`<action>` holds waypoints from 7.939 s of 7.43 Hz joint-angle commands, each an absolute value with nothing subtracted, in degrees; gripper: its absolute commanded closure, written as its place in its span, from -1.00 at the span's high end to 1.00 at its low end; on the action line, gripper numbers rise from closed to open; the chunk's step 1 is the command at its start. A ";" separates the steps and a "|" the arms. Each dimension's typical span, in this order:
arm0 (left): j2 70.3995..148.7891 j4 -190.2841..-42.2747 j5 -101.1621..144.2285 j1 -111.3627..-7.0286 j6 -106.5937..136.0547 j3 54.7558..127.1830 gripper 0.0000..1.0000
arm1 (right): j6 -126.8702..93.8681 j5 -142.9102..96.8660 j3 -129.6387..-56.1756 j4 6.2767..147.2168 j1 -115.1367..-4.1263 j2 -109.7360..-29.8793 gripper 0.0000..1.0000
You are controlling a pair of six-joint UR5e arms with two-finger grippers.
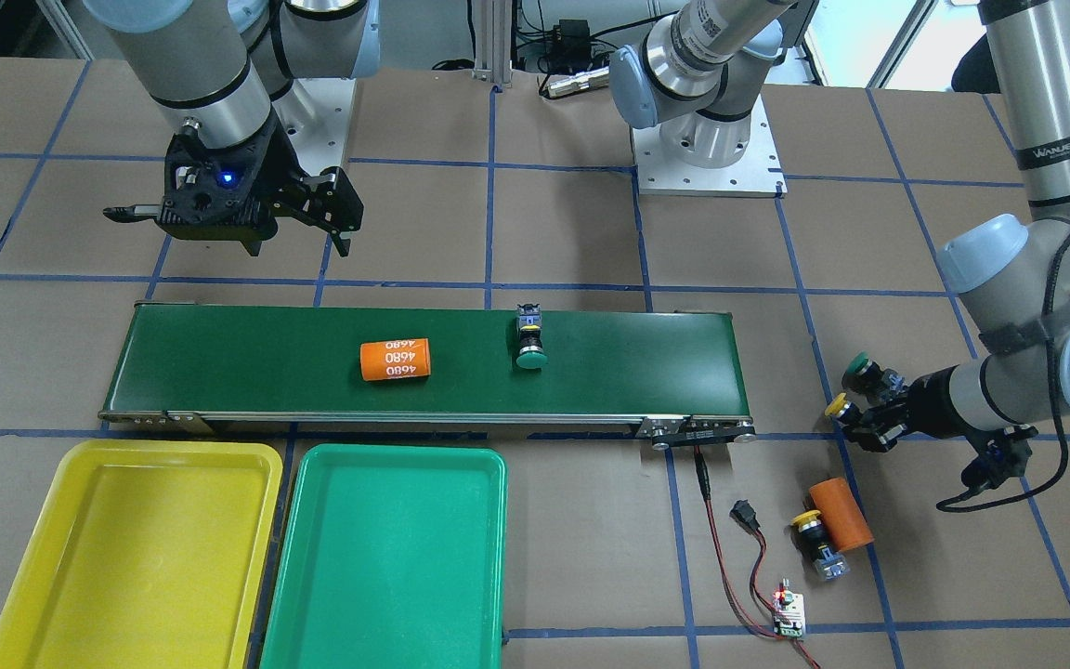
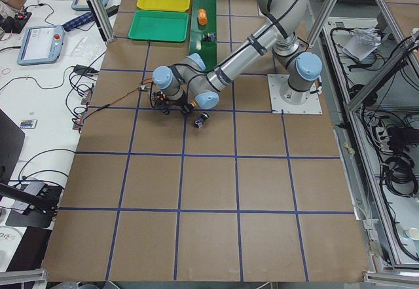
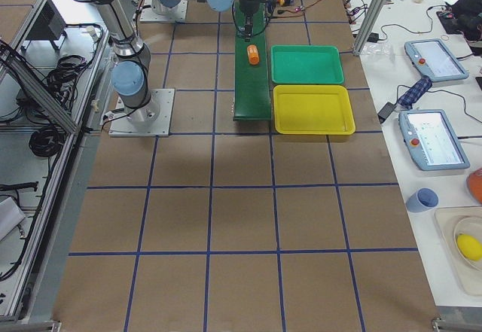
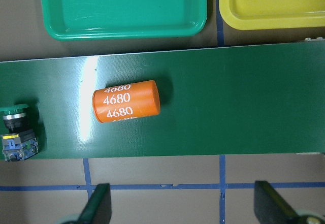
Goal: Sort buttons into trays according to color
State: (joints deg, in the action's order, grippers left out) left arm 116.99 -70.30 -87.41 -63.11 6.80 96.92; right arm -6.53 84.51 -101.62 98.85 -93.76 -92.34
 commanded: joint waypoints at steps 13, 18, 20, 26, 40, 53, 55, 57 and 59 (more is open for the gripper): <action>102.92 -77.00 -83.85 -87.18 -3.44 107.14 0.99 | -23.61 85.43 -105.38 115.29 -103.07 -82.03 1.00; 103.18 -72.69 -91.93 -73.64 -18.58 103.63 1.00 | -30.75 85.43 -105.38 120.59 -109.68 -76.48 1.00; 107.30 -61.91 -91.84 -61.04 -20.04 104.93 1.00 | -30.85 88.06 -105.47 120.50 -110.57 -74.10 1.00; 110.48 -50.54 -92.37 -56.07 -15.12 114.34 1.00 | -30.32 87.89 -105.56 119.97 -109.60 -72.60 -1.00; 102.12 -63.37 -84.12 -87.43 -5.38 108.63 -1.00 | -18.19 88.59 -91.14 138.87 -98.09 -57.57 1.00; 118.36 -74.27 -84.99 -69.90 -4.31 85.00 1.00 | -18.54 91.05 -106.44 114.52 -98.35 -84.99 1.00; 121.36 -70.95 -85.17 -69.35 -4.22 85.68 1.00 | -18.54 90.88 -106.44 114.52 -98.35 -84.99 1.00; 123.30 -68.91 -85.52 -69.35 -1.43 86.05 1.00 | -18.55 91.05 -106.44 114.35 -98.35 -84.99 1.00; 124.62 -67.25 -85.43 -69.35 -1.66 86.13 1.00 | -18.54 91.05 -106.44 113.20 -98.44 -84.99 1.00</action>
State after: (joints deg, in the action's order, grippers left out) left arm 123.65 -68.63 -85.50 -69.36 -1.63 85.99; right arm -18.55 91.04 -106.43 113.62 -98.36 -84.99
